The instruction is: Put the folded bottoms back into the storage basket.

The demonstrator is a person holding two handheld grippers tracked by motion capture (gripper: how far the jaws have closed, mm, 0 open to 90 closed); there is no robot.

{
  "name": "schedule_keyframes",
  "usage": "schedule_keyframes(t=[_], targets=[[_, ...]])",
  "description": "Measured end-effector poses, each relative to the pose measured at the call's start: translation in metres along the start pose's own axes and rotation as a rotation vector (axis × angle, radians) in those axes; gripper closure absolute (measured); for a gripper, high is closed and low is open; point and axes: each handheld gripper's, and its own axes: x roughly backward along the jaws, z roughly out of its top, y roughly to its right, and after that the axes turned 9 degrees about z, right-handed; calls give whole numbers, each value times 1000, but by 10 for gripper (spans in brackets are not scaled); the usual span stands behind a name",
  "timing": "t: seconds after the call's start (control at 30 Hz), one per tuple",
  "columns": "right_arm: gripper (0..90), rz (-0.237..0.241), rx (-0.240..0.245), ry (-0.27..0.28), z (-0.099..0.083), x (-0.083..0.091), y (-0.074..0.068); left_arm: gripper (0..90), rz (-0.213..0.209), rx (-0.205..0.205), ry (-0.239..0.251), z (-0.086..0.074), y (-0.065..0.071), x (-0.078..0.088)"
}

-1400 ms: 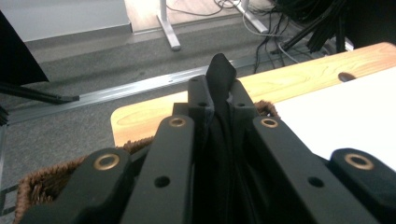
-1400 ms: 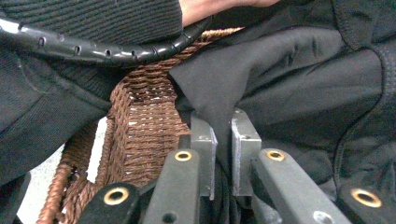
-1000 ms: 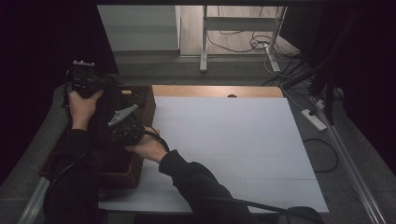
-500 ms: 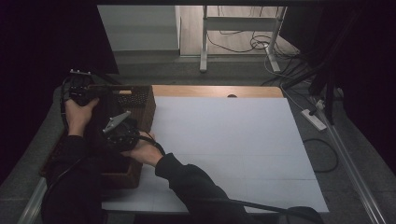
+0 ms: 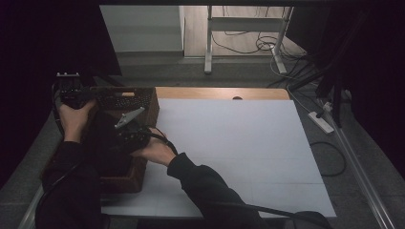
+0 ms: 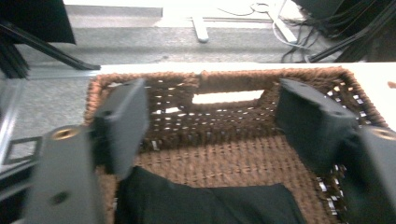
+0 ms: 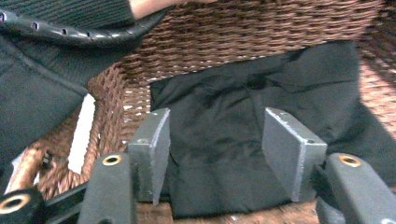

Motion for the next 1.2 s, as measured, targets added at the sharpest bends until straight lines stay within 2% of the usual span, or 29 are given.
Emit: schedule_keyframes(t=[0.1, 0.17, 0.2, 0.33, 0.37, 0.43, 0.47, 0.53, 0.63, 0.8, 0.83, 0.9, 0.97, 1.03, 1.13, 1.2], targets=[[355, -15, -6, -2, 0, 14, 1, 154, -79, 23, 14, -4, 1, -1], [292, -31, -12, -15, -1, 26, 3, 111, -128, 40, 6, -6, 2, -3], [259, -40, -18, -15, -1, 30, 3, 93, -166, 49, 1, -8, 3, -5], [150, -84, -43, -26, -5, 54, 8, 56, -249, 65, -1, -14, 8, -14], [116, -94, -50, -24, -6, 57, 9, 44, -274, 62, -21, -16, 10, -18], [25, -131, -67, -52, -10, 67, 11, 41, -275, 48, -54, -18, 17, -25], [8, -143, -68, -67, -11, 70, 11, 40, -267, 31, -75, -19, 21, -28], [0, -161, -74, -77, -16, 78, 13, 47, -230, -19, -121, -20, 33, -34], [0, -159, -105, -59, -25, 93, 16, 101, -196, -94, -172, -23, 47, -42], [0, -183, -121, -50, -36, 115, 18, 174, -202, -160, -283, -35, 61, -61], [0, -188, -120, -49, -37, 119, 18, 188, -197, -189, -317, -39, 65, -66], [0, -194, -130, -34, -41, 129, 18, 268, -194, -230, -369, -45, 71, -74], [0, -198, -134, -32, -45, 137, 18, 320, -204, -266, -413, -49, 77, -80], [0, -202, -138, -27, -49, 146, 18, 350, -194, -307, -451, -52, 82, -86], [0, -215, -154, -14, -59, 158, 19, 376, -197, -317, -493, -55, 86, -92], [0, -224, -159, -10, -65, 165, 19, 385, -179, -349, -532, -59, 90, -96]])
